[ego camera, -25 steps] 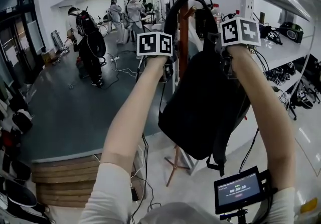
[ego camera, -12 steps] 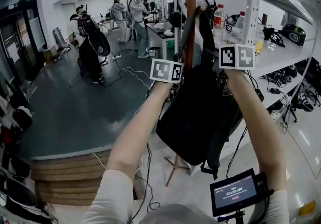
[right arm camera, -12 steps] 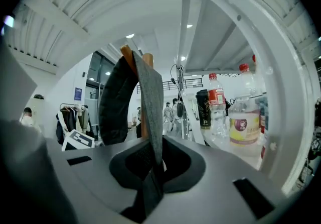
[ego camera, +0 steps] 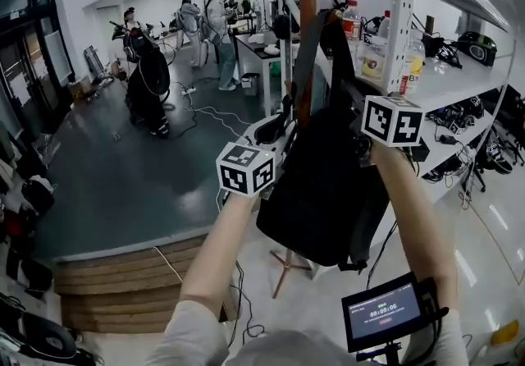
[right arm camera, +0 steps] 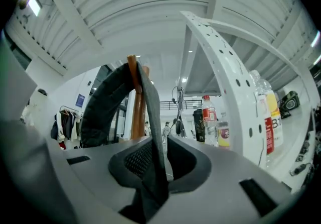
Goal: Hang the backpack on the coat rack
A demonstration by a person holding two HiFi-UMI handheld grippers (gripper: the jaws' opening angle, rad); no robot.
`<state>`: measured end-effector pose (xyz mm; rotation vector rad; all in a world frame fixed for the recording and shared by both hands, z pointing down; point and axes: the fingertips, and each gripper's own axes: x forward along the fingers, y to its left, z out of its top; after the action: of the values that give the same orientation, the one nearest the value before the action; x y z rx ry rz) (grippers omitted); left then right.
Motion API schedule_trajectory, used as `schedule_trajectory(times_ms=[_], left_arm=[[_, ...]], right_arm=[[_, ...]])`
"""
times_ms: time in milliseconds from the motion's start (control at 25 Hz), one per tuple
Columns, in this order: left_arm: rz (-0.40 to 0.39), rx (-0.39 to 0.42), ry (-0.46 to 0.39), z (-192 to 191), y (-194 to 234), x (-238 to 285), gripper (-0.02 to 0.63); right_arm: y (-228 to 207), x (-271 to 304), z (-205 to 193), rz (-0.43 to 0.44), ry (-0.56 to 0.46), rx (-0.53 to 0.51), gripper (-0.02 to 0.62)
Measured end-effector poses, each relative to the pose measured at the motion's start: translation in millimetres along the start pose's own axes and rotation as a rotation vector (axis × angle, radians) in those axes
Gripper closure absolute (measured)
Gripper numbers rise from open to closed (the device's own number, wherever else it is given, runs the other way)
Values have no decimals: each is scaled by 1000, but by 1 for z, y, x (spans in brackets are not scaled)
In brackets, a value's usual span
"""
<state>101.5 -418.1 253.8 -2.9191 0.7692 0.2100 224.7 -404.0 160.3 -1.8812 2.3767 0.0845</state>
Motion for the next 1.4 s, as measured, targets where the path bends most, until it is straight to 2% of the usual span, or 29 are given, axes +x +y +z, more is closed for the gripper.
schedule_trajectory(times_ms=[80, 120, 280, 480, 640, 760, 880, 1080, 1240, 1400], left_arm=[[-7, 19, -65, 19, -10, -21, 436], [-6, 34, -86, 26, -14, -31, 409], [3, 106, -134, 48, -33, -64, 371], [-30, 116, -213, 73, -73, -97, 368], [9, 155, -271, 70, -99, -119, 368], [3, 93, -295, 45, -112, -130, 370], [18, -22, -293, 10, -112, -134, 370], [10, -162, -295, -22, -117, -157, 373], [24, -153, -253, -40, -117, -155, 415], [32, -183, -222, -52, -124, -160, 439]], right_arm=[[3, -12, 5, 9, -55, 11, 525], [5, -18, 9, 14, -99, 22, 515], [12, -53, 30, 64, -328, 127, 506], [45, -107, 41, 145, -439, 107, 495], [94, -142, 10, 329, -428, 177, 497], [113, -158, -37, 415, -389, 244, 497], [110, -165, -80, 408, -378, 274, 497], [116, -181, -119, 338, -381, 387, 497], [122, -170, -145, 338, -329, 425, 497], [132, -169, -158, 333, -288, 428, 499]])
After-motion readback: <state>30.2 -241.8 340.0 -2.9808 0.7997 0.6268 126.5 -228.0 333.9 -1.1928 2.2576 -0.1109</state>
